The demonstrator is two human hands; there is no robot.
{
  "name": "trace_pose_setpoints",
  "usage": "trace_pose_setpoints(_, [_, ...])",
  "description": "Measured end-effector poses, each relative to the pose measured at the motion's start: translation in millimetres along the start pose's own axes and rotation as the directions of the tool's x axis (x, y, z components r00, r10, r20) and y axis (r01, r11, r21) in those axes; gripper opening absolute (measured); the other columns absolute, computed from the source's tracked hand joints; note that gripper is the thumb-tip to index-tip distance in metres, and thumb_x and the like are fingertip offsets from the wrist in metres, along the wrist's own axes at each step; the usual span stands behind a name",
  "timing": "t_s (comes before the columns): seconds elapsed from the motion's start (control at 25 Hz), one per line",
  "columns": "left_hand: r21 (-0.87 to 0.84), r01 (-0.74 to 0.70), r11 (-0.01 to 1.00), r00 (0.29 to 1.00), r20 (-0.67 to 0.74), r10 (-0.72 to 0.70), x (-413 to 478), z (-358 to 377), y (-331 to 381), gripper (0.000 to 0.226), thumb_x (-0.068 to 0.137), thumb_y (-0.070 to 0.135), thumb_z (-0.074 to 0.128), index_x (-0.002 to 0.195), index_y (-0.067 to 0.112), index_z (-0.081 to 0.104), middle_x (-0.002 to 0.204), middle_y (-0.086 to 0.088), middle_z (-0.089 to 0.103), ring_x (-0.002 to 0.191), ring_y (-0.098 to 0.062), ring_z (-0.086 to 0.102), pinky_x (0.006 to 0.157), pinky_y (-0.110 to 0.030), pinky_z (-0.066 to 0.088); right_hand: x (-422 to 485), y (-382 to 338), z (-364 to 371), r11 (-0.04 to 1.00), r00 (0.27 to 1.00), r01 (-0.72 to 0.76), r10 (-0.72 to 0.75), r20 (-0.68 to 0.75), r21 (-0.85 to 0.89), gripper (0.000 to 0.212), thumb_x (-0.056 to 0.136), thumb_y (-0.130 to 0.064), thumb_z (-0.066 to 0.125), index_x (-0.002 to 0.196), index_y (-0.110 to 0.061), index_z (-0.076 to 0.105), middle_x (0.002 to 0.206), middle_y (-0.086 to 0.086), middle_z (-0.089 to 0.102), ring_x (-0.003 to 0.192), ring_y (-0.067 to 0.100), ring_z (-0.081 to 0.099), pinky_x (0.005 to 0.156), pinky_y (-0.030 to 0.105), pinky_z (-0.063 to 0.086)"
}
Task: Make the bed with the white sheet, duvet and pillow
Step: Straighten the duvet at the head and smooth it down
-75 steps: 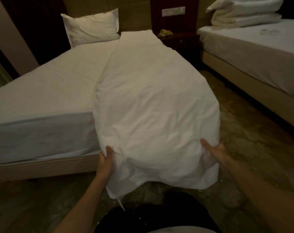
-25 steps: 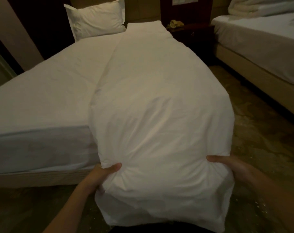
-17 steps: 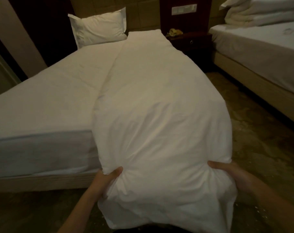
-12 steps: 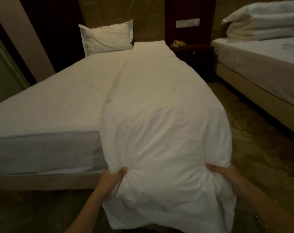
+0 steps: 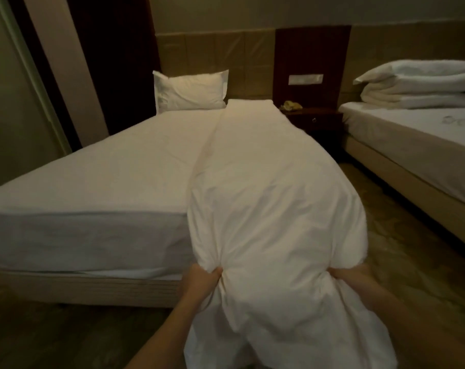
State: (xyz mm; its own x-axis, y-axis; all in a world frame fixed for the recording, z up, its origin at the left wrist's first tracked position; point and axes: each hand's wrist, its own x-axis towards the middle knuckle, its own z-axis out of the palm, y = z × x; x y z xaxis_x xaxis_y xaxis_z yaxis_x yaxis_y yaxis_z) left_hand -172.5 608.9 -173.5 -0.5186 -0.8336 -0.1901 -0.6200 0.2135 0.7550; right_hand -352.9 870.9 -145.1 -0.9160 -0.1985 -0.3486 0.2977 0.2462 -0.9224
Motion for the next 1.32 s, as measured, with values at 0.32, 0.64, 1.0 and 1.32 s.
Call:
trace_pose_setpoints(0.32, [-0.066, 0.191, 0.979, 0.979, 0.079, -0.186, 20.2, 5.0, -0.7, 0.065, 0.072, 0.051, 0.074, 0.115, 0.003, 0.064, 0.119, -0.018, 0.064, 0.109, -0.032, 0.06, 0.092, -0.038, 0.049, 5.0, -11.6, 9.6, 0.993, 0.986, -0.114, 0.11, -0.126, -0.026, 0.087, 0.071, -0.022, 0.08, 0.14, 0.005, 0.034, 0.144, 0.019, 0.04, 0.128, 0.034, 0.043, 0.098, 0.038, 0.038])
trace_pose_setpoints(0.64, [0.083, 0.287, 0.954, 0.955, 0.052, -0.291, -52.4, -103.2, 107.1, 0.058, 0.082, 0.047, 0.068, 0.11, -0.003, 0.062, 0.116, -0.022, 0.063, 0.107, -0.037, 0.059, 0.088, -0.036, 0.046, -71.8, -141.5, -22.9, 0.931, 0.95, -0.312, 0.299, -0.094, -0.19, 0.085, 0.066, -0.025, 0.085, 0.133, 0.007, 0.043, 0.132, 0.018, 0.051, 0.12, 0.036, 0.05, 0.095, 0.042, 0.045])
trace_pose_setpoints(1.0, [-0.12, 0.251, 0.961, 0.965, -0.042, -0.257, -45.0, -192.8, 255.2, 0.061, 0.08, 0.036, 0.074, 0.122, -0.003, 0.054, 0.119, -0.019, 0.059, 0.112, -0.036, 0.055, 0.091, -0.038, 0.044, -91.2, -284.1, -47.9, 0.921, 0.925, -0.38, 0.374, -0.072, -0.091, 0.082, 0.073, -0.024, 0.08, 0.138, 0.003, 0.037, 0.14, 0.02, 0.044, 0.124, 0.038, 0.045, 0.093, 0.043, 0.04])
trace_pose_setpoints(1.32, [-0.26, 0.198, 0.945, 0.951, -0.181, -0.249, 9.6, -194.3, 364.3, 0.031, 0.077, 0.029, 0.078, 0.086, 0.011, 0.055, 0.088, -0.007, 0.057, 0.084, -0.019, 0.051, 0.073, -0.029, 0.039, -11.3, -390.1, -54.6, 0.961, 0.963, -0.267, 0.266, -0.03, -0.064, 0.082, 0.071, -0.023, 0.08, 0.139, -0.007, 0.037, 0.142, 0.018, 0.043, 0.125, 0.037, 0.044, 0.099, 0.049, 0.039])
